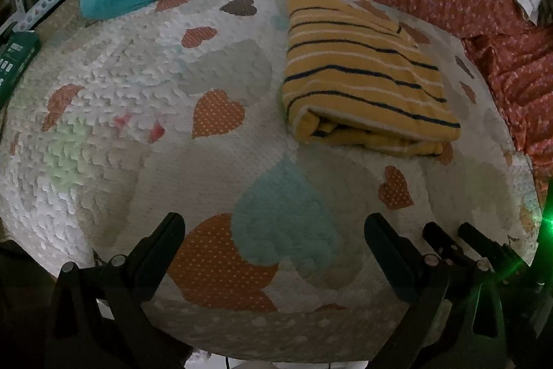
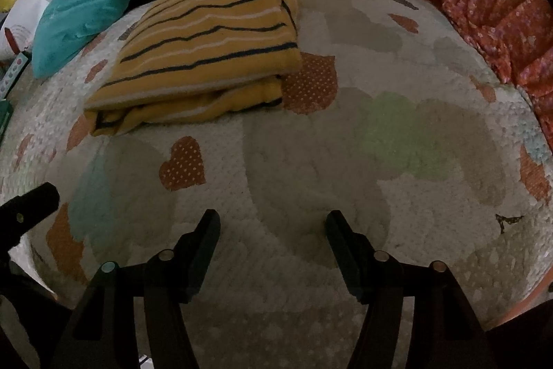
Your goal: Fold small clothes
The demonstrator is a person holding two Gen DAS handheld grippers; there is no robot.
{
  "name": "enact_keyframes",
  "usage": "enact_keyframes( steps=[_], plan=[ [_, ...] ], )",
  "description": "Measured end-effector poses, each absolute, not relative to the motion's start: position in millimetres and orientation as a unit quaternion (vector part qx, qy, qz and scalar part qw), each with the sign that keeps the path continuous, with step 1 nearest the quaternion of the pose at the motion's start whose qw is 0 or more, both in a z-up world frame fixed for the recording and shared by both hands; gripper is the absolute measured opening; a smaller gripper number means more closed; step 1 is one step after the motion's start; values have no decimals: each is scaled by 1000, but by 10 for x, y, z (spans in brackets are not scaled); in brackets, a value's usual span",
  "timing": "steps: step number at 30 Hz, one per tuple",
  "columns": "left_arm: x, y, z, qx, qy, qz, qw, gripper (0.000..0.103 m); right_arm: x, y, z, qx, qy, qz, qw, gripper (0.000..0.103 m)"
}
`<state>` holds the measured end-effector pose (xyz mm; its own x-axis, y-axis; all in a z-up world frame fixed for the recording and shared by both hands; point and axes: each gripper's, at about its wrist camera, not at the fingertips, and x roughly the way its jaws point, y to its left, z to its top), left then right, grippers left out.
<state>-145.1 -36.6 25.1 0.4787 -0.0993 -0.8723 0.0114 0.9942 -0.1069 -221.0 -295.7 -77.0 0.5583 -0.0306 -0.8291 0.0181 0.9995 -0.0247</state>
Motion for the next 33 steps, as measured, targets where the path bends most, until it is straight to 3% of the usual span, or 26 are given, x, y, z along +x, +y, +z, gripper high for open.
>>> enact_keyframes(
  steps=[33],
  plan=[
    [-1423, -387, 104, -43, 531, -26, 846, 103, -2166, -2981, -791, -24, 473, -12, 881, 73]
  ],
)
